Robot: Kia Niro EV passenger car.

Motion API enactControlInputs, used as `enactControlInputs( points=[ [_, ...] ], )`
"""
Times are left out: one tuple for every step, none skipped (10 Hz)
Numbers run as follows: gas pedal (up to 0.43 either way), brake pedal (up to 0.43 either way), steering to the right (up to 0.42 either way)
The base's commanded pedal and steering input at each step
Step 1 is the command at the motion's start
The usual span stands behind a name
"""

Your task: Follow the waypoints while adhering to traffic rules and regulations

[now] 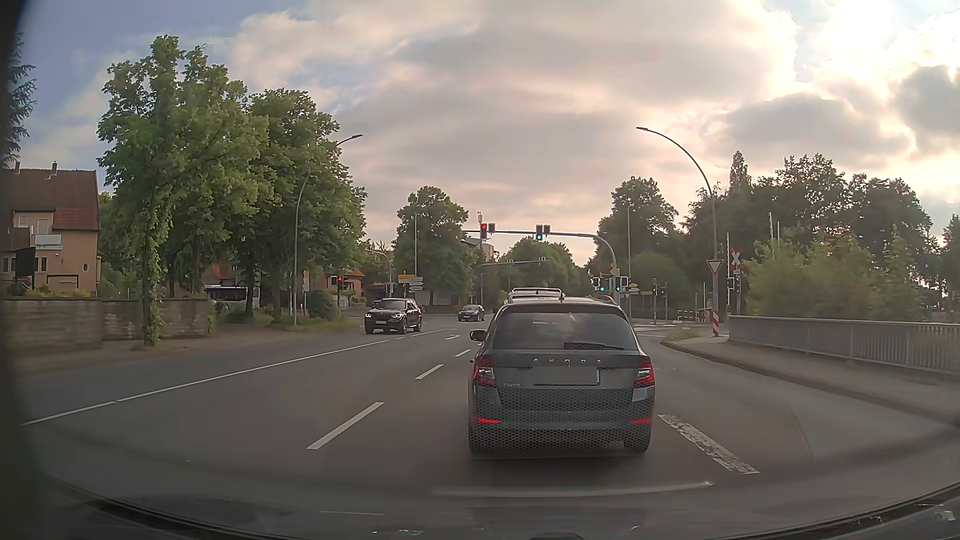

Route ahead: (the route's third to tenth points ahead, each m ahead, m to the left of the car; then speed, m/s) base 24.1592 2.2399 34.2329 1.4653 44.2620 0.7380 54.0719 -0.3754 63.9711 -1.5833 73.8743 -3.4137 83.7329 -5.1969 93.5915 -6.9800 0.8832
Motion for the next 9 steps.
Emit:
enactControlInputs(
  points=[
    [0.000,0.000,0.004],
    [0.028,0.000,0.004],
    [0.059,0.000,0.004],
    [0.130,0.000,0.004],
    [0.150,0.000,0.004],
    [0.189,0.000,0.004],
    [0.240,0.000,0.004],
    [0.260,0.000,0.004],
    [0.268,0.000,0.004]
  ],
)
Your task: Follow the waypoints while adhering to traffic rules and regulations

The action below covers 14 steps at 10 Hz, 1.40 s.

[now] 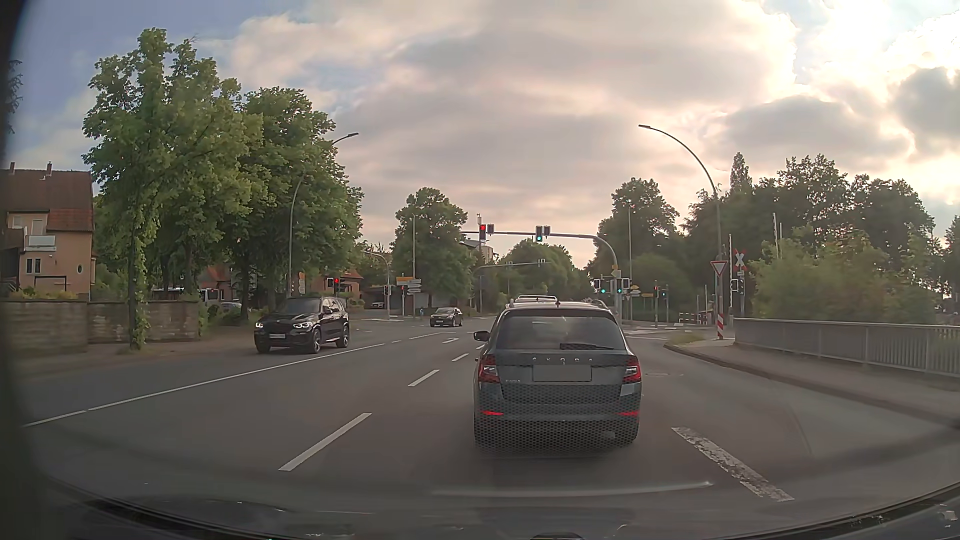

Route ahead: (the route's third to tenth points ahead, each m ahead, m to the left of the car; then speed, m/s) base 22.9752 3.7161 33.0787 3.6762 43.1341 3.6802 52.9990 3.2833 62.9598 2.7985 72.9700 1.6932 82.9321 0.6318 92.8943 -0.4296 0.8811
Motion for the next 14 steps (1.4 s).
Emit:
enactControlInputs(
  points=[
    [0.280,0.000,0.004],
    [0.280,0.000,0.004],
    [0.280,0.000,0.004],
    [0.280,0.000,0.004],
    [0.280,0.000,0.004],
    [0.287,0.000,0.004],
    [0.299,0.000,0.004],
    [0.299,0.000,0.004],
    [0.311,0.000,0.004],
    [0.311,0.000,0.004],
    [0.319,0.000,0.004],
    [0.319,0.000,0.004],
    [0.319,0.000,0.004],
    [0.339,0.000,0.004]
  ],
)
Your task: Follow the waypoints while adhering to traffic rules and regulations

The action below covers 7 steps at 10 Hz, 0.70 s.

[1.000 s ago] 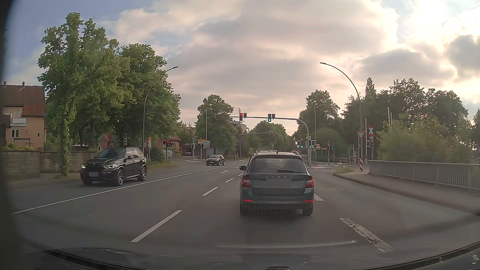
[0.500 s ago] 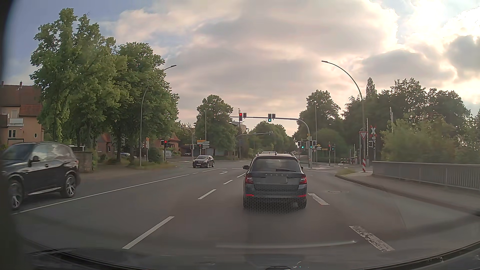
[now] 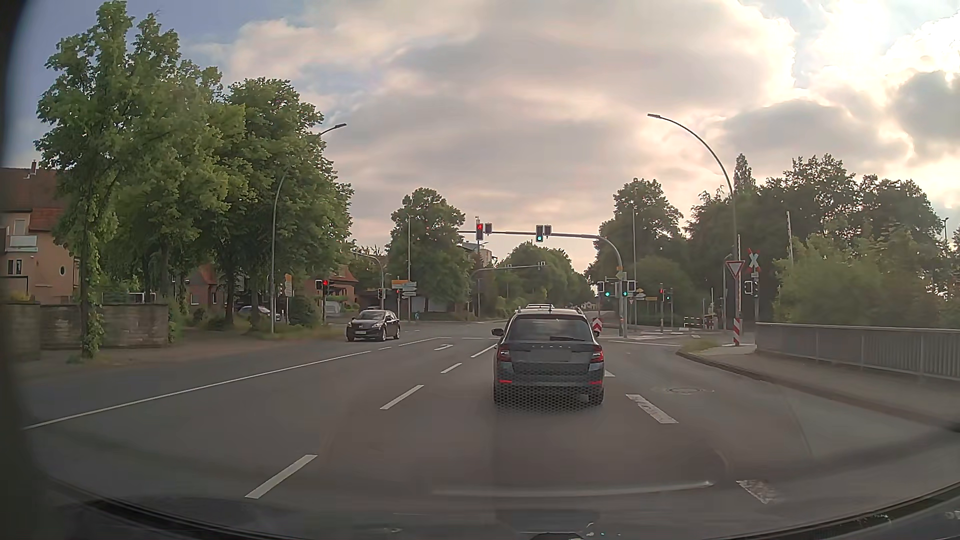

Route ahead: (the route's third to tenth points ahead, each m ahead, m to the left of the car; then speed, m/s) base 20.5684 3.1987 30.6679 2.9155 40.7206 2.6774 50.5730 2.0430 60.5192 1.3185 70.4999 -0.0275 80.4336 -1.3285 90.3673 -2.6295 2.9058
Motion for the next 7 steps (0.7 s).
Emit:
enactControlInputs(
  points=[
    [0.350,0.000,0.004],
    [0.350,0.000,0.004],
    [0.358,0.000,0.004],
    [0.358,0.000,0.004],
    [0.358,0.000,0.004],
    [0.358,0.000,0.004],
    [0.358,0.000,0.005]
  ],
)
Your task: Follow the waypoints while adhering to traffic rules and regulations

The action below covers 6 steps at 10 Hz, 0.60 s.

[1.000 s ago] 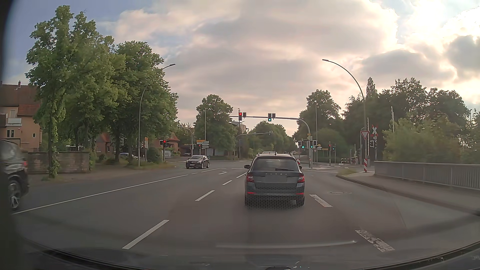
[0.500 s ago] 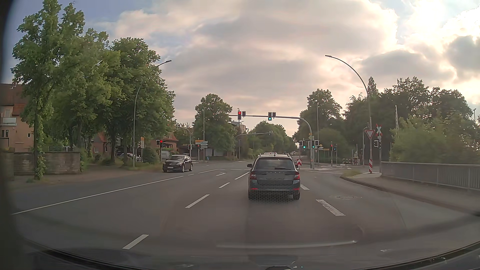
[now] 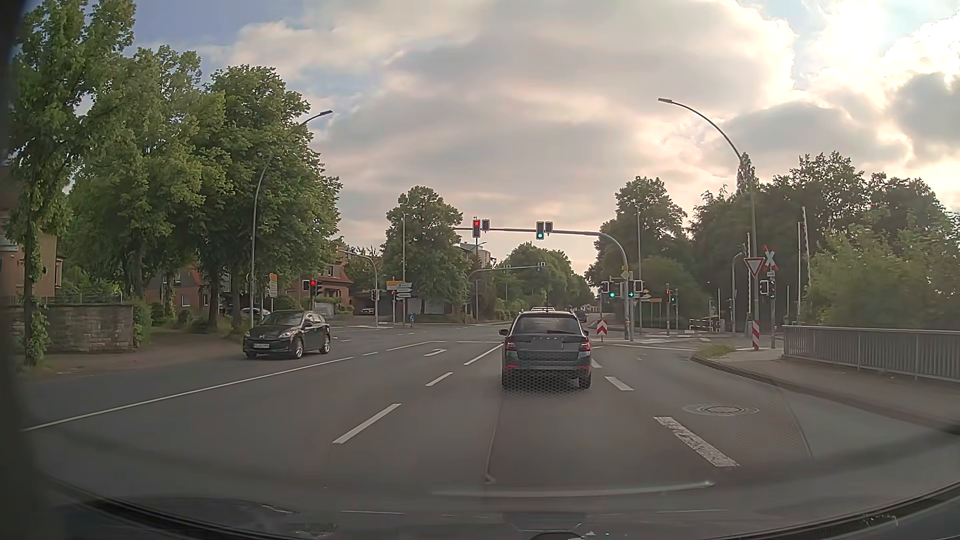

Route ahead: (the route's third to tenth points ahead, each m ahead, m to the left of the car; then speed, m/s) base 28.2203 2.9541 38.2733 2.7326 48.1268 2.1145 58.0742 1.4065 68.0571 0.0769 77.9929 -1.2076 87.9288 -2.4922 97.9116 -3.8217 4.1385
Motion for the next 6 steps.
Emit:
enactControlInputs(
  points=[
    [0.358,0.000,0.005],
    [0.358,0.000,0.005],
    [0.358,0.000,0.006],
    [0.358,0.000,0.007],
    [0.358,0.000,0.008],
    [0.358,0.000,0.008]
  ],
)
